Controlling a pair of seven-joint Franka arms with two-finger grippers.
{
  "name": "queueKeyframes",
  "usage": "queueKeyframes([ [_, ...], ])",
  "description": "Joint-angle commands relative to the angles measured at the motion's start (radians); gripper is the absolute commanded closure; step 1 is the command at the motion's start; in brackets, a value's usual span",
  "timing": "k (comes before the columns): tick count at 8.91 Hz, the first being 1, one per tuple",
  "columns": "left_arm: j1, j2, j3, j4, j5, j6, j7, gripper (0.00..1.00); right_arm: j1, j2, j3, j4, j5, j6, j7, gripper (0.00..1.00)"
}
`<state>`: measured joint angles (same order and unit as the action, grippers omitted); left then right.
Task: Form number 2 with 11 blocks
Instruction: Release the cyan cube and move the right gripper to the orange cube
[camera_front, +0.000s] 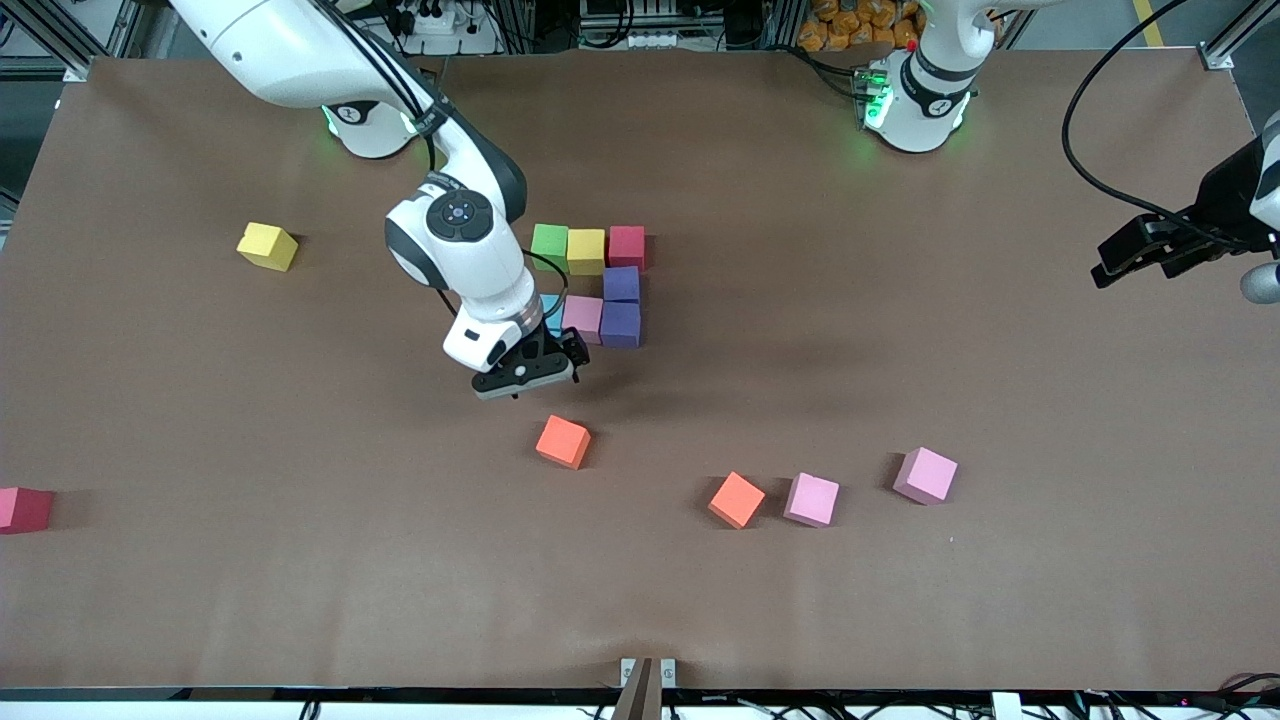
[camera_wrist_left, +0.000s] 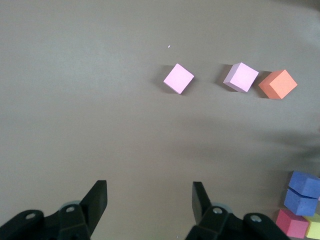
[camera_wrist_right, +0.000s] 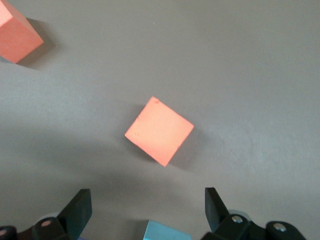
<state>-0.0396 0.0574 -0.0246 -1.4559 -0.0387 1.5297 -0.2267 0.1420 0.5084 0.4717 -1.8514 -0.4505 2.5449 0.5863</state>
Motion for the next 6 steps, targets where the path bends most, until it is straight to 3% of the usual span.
queueKeyframes([
  [1, 0.007, 0.002, 0.0, 0.011, -0.03, -0.002, -0.011, 0.23, 0.005, 0.123, 0.001, 0.115, 0.001, 0.0, -0.162, 0.0],
  [6, 0.007, 0.002, 0.0, 0.011, -0.029, -0.002, -0.011, 0.23, 0.024, 0.272, -0.002, 0.259, -0.008, 0.026, -0.501, 0.0],
])
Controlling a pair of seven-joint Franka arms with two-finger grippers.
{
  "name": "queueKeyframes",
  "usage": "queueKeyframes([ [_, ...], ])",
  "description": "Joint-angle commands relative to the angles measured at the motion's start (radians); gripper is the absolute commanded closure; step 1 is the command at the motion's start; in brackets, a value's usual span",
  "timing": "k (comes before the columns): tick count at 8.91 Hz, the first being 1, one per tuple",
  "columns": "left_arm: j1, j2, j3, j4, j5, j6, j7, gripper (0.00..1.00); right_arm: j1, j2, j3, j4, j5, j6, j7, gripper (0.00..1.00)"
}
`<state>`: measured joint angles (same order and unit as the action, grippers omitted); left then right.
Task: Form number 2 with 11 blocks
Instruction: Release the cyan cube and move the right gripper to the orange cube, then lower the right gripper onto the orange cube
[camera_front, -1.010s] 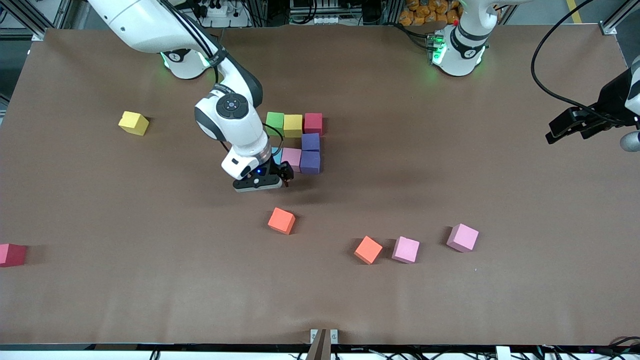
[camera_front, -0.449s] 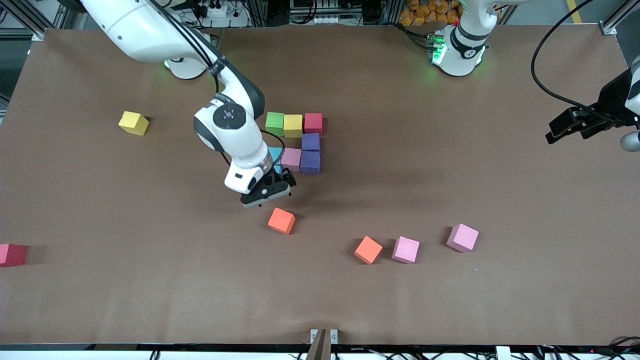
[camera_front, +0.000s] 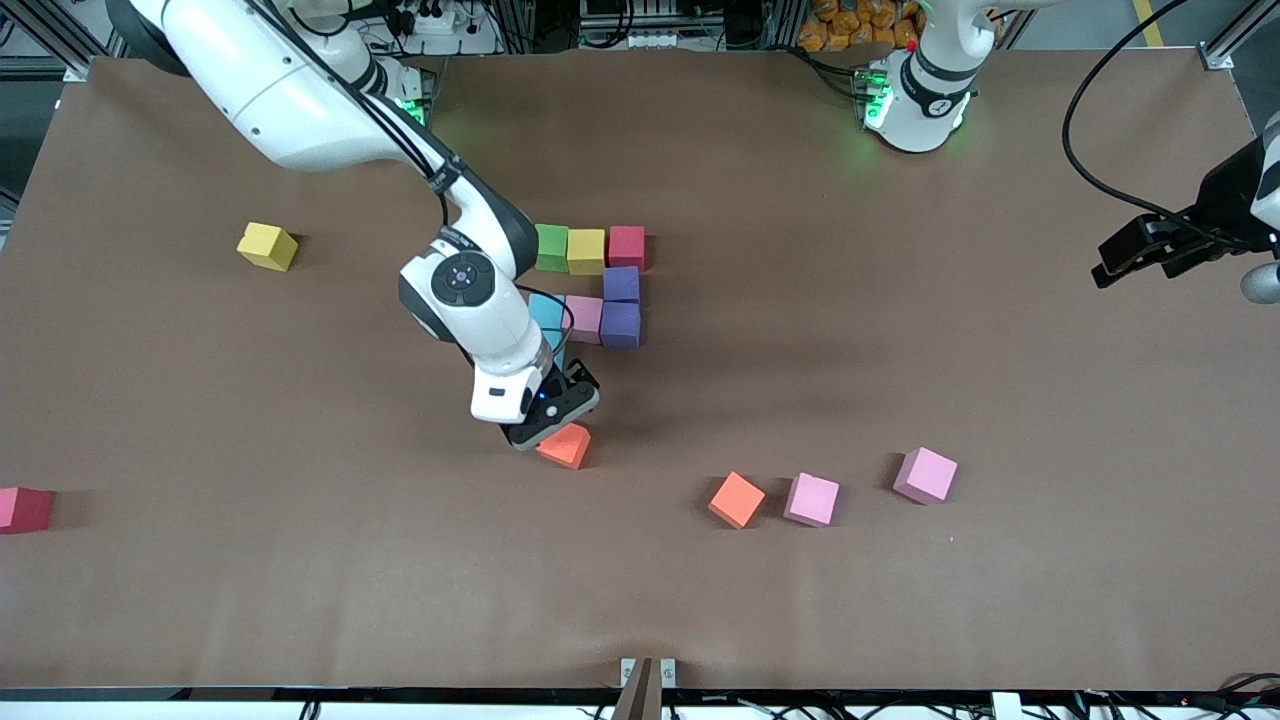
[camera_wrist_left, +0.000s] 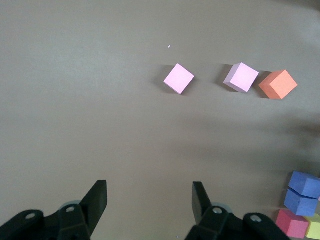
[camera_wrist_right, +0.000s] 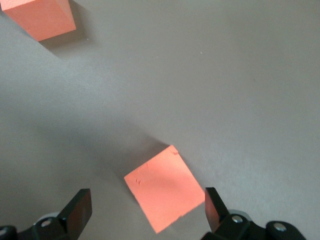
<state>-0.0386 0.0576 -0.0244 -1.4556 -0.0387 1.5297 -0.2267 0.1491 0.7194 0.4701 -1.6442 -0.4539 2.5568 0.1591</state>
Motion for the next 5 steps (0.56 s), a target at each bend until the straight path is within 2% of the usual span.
queueKeyframes([
  [1, 0.006, 0.002, 0.0, 0.011, -0.029, -0.002, -0.01, 0.23, 0.018, 0.072, -0.002, 0.046, -0.005, 0.032, -0.131, 0.0],
  [5, 0.006, 0.002, 0.0, 0.011, -0.029, -0.002, -0.011, 0.23, 0.021, 0.101, -0.005, 0.047, -0.003, 0.033, -0.329, 0.0],
])
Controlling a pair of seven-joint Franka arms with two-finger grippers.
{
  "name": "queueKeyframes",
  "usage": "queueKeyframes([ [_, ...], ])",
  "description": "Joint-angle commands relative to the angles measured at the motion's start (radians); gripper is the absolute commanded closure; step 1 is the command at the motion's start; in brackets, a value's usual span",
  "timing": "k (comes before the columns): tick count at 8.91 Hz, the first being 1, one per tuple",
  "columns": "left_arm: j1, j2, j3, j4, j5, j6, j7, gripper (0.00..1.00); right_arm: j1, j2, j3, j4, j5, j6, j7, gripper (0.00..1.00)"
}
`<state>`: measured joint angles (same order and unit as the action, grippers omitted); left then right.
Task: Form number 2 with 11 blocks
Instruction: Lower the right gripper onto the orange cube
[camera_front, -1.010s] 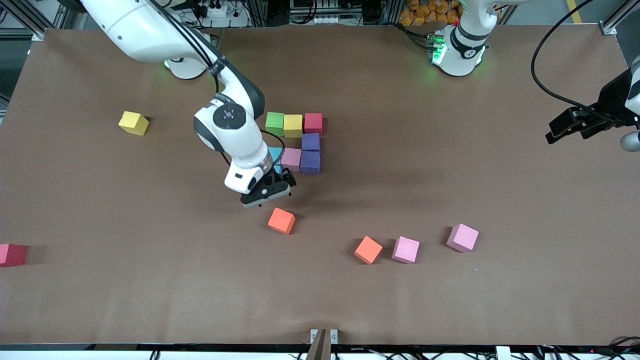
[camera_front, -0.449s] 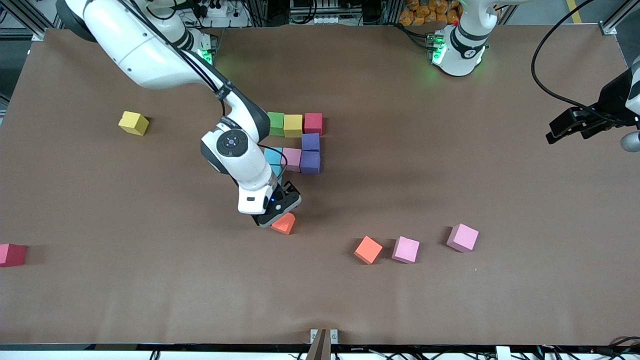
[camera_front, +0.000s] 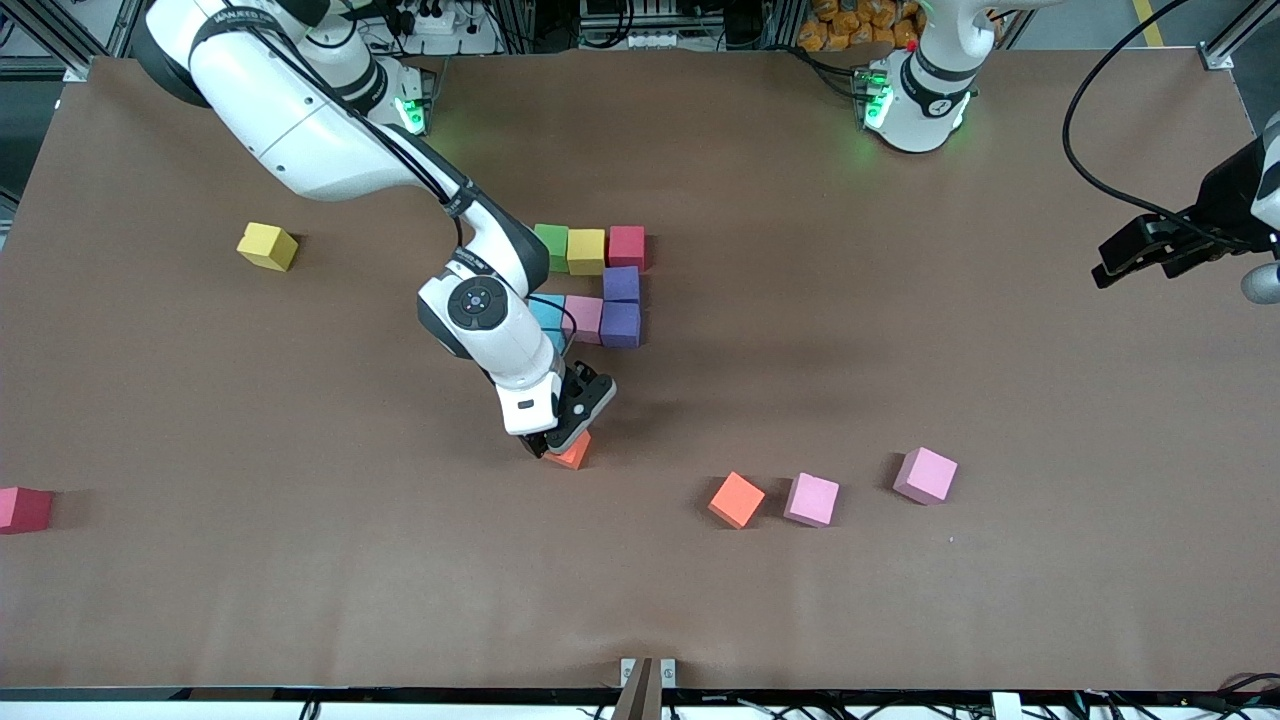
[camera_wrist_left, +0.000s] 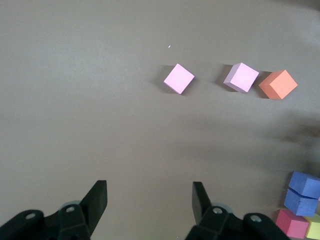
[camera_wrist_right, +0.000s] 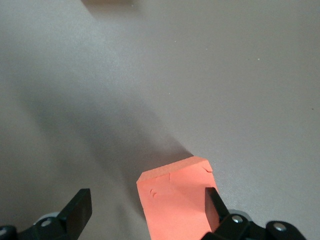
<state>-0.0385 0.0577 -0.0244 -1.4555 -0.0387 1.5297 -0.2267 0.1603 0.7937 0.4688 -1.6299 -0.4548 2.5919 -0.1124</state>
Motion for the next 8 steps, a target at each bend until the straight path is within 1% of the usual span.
queueKeyframes([
  [1, 0.005, 0.002, 0.0, 0.011, -0.029, -0.002, -0.01, 0.23, 0.01, 0.036, -0.019, 0.042, 0.005, -0.001, -0.137, 0.0],
  [2, 0.006, 0.002, 0.0, 0.011, -0.029, -0.002, -0.01, 0.23, 0.01, 0.036, -0.031, 0.053, 0.004, -0.003, -0.154, 0.0],
  [4, 0.006, 0.002, 0.0, 0.011, -0.03, -0.002, -0.011, 0.23, 0.011, 0.036, -0.032, 0.073, 0.007, -0.012, -0.162, 0.0],
  [8, 0.005, 0.002, 0.0, 0.011, -0.03, -0.002, -0.011, 0.23, 0.019, 0.051, -0.038, 0.076, 0.007, -0.004, -0.161, 0.0],
])
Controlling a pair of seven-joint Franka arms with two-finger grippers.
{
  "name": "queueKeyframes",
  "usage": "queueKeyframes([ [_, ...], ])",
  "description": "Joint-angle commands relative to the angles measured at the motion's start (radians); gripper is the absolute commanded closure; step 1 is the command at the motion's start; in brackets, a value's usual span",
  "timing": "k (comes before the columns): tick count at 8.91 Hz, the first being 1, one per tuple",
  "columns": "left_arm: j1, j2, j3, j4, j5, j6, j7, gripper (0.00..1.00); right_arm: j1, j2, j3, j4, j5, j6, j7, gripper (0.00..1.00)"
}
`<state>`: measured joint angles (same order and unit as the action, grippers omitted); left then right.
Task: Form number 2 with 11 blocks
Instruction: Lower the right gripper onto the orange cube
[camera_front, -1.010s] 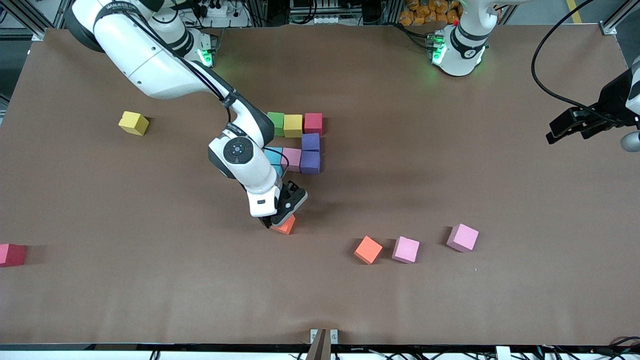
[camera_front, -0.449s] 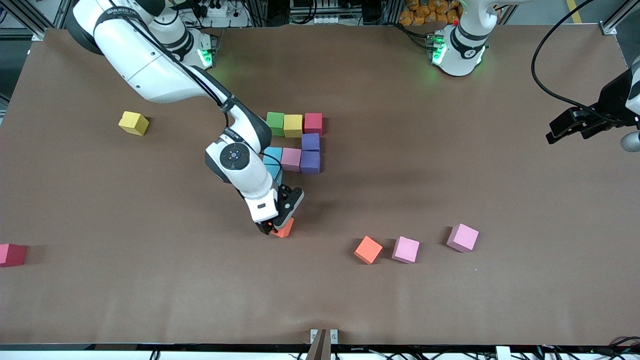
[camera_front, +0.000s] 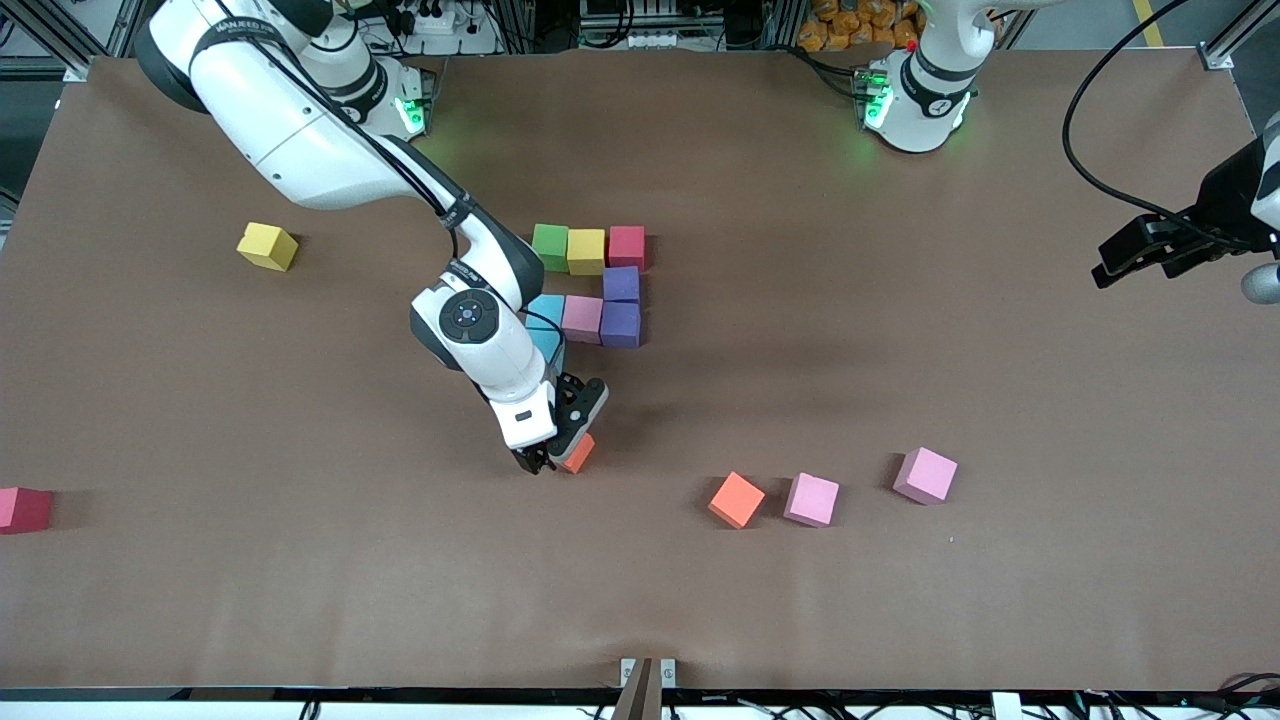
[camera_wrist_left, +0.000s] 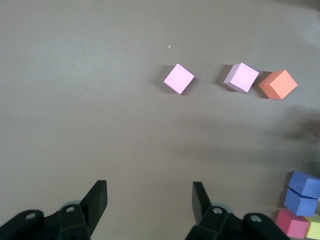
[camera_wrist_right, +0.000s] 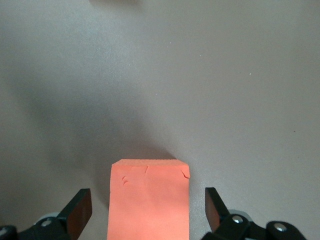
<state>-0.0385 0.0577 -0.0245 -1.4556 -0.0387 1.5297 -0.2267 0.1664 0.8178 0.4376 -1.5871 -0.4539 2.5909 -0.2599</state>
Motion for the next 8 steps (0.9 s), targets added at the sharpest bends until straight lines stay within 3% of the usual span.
queueKeyframes([
  [1, 0.005, 0.002, 0.0, 0.011, -0.03, -0.002, -0.011, 0.23, 0.013, 0.038, -0.014, 0.035, 0.007, 0.0, -0.012, 0.0],
  [2, 0.005, 0.002, 0.0, 0.011, -0.03, -0.002, -0.011, 0.23, 0.015, 0.04, -0.014, 0.041, 0.008, -0.001, -0.009, 0.05],
  [3, 0.005, 0.002, 0.0, 0.011, -0.03, -0.002, -0.011, 0.23, 0.018, 0.04, -0.014, 0.047, 0.009, -0.005, -0.007, 0.18],
  [4, 0.005, 0.002, 0.0, 0.011, -0.03, -0.002, -0.011, 0.23, 0.019, 0.04, -0.014, 0.053, 0.011, -0.011, 0.001, 0.44],
  [5, 0.005, 0.002, 0.0, 0.011, -0.03, -0.002, -0.011, 0.23, 0.015, 0.038, -0.014, 0.053, 0.041, -0.011, 0.028, 0.63],
  [6, 0.006, 0.002, 0.0, 0.011, -0.03, -0.002, -0.011, 0.23, 0.007, 0.034, -0.014, 0.053, 0.143, -0.012, 0.033, 0.87],
  [7, 0.005, 0.002, 0.0, 0.011, -0.03, -0.002, -0.01, 0.23, 0.005, 0.026, -0.016, 0.052, 0.215, -0.018, 0.033, 0.98],
  [8, 0.005, 0.002, 0.0, 0.011, -0.03, -0.002, -0.01, 0.23, 0.002, 0.009, -0.017, 0.05, 0.224, -0.064, 0.036, 1.0],
])
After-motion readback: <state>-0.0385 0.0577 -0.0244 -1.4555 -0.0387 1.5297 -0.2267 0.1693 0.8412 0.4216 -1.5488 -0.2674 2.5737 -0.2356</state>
